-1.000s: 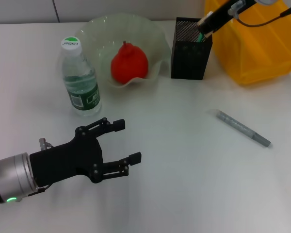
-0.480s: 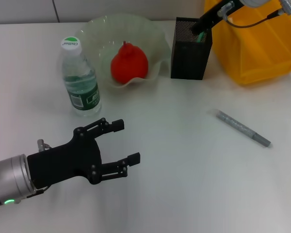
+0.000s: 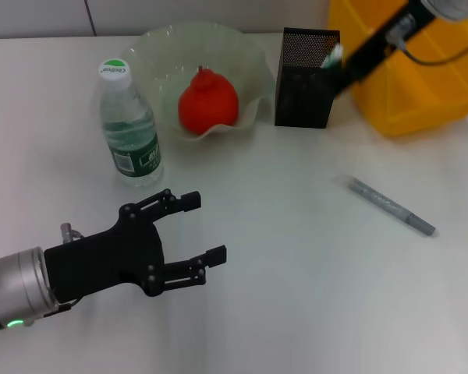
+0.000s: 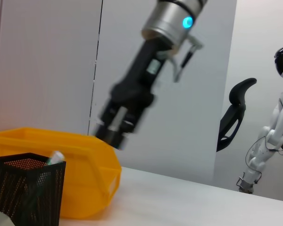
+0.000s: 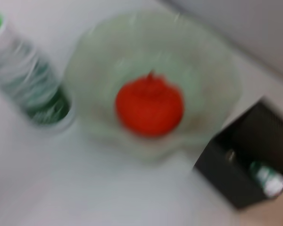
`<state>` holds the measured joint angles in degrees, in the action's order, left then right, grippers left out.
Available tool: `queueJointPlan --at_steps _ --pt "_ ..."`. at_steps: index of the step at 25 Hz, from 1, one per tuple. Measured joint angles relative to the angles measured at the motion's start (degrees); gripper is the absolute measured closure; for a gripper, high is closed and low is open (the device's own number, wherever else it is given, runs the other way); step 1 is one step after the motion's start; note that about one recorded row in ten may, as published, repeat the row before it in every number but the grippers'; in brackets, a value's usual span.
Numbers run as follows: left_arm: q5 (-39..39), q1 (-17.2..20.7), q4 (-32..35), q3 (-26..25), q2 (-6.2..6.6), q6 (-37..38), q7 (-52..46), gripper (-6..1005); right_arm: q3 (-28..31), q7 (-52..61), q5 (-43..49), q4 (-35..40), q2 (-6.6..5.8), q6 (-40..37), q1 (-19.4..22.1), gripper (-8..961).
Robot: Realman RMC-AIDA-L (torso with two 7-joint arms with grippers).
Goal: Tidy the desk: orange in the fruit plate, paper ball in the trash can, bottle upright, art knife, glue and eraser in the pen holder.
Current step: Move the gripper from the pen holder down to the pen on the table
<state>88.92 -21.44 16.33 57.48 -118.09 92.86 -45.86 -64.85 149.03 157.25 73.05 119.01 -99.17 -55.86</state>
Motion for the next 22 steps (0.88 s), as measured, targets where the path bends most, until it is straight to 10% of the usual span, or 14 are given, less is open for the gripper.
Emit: queueJointPlan --at_steps 22 --pt "0.39 -0.45 0.02 0.79 -0.03 -0.57 -0.17 140 -0.65 -6.58 5.46 -22.14 -0.21 7.11 0.91 378"
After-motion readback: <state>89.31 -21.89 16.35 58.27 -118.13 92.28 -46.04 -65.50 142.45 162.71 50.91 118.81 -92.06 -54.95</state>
